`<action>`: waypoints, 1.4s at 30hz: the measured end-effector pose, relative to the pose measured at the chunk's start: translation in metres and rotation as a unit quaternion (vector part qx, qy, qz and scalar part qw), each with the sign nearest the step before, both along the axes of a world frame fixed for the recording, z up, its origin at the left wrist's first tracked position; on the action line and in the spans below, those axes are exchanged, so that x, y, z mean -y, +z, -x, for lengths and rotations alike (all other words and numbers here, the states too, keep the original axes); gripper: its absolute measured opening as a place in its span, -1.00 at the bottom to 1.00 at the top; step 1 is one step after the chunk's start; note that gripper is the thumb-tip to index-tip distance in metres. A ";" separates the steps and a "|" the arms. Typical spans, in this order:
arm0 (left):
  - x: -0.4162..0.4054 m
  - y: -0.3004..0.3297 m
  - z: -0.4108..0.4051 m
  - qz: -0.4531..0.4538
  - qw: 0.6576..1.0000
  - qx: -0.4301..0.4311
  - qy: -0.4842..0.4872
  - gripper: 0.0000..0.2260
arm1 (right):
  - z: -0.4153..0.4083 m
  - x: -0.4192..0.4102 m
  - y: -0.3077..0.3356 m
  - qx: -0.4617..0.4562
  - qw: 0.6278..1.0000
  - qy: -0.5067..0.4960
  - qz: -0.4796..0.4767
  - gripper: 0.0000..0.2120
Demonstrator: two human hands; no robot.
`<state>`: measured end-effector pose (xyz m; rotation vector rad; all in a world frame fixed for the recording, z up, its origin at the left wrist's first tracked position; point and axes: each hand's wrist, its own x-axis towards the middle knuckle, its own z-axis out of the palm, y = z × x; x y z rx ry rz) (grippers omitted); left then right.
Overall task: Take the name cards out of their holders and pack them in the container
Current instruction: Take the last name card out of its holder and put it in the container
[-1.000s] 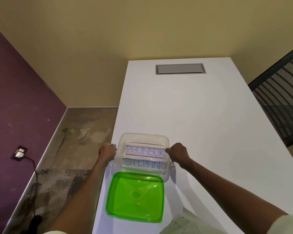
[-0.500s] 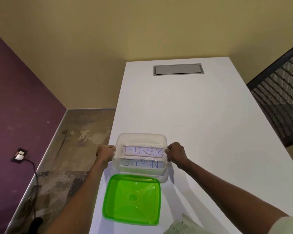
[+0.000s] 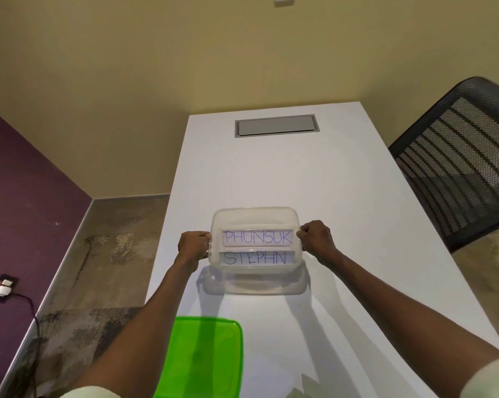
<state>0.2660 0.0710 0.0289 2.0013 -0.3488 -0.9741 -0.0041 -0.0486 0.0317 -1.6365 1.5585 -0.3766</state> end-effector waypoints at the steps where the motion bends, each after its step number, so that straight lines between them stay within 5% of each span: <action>1: 0.009 0.000 0.008 0.002 1.000 -0.001 -0.005 -0.77 | 0.007 0.008 0.000 -0.004 1.000 -0.001 0.003 -0.68; 10: 0.077 -0.011 0.062 0.008 0.999 -0.025 -0.032 -0.82 | 0.061 0.075 -0.008 -0.050 0.999 -0.002 0.005 -0.75; 28: 0.128 -0.043 0.086 -0.024 0.994 0.062 -0.090 -0.71 | 0.081 0.125 -0.034 -0.058 0.998 -0.010 -0.008 -0.63; 36: 0.120 -0.041 0.072 -0.020 0.989 0.090 -0.115 -0.89 | 0.080 0.122 -0.033 -0.063 0.997 -0.050 -0.005 -0.81; 38: 0.112 -0.042 0.065 -0.015 0.990 0.097 -0.103 -0.89 | 0.082 0.118 -0.029 -0.064 0.995 -0.070 0.010 -0.61; 42: 0.087 -0.039 0.048 -0.017 0.992 0.103 -0.069 -0.87 | 0.078 0.102 -0.022 -0.074 0.991 -0.074 0.082 -0.60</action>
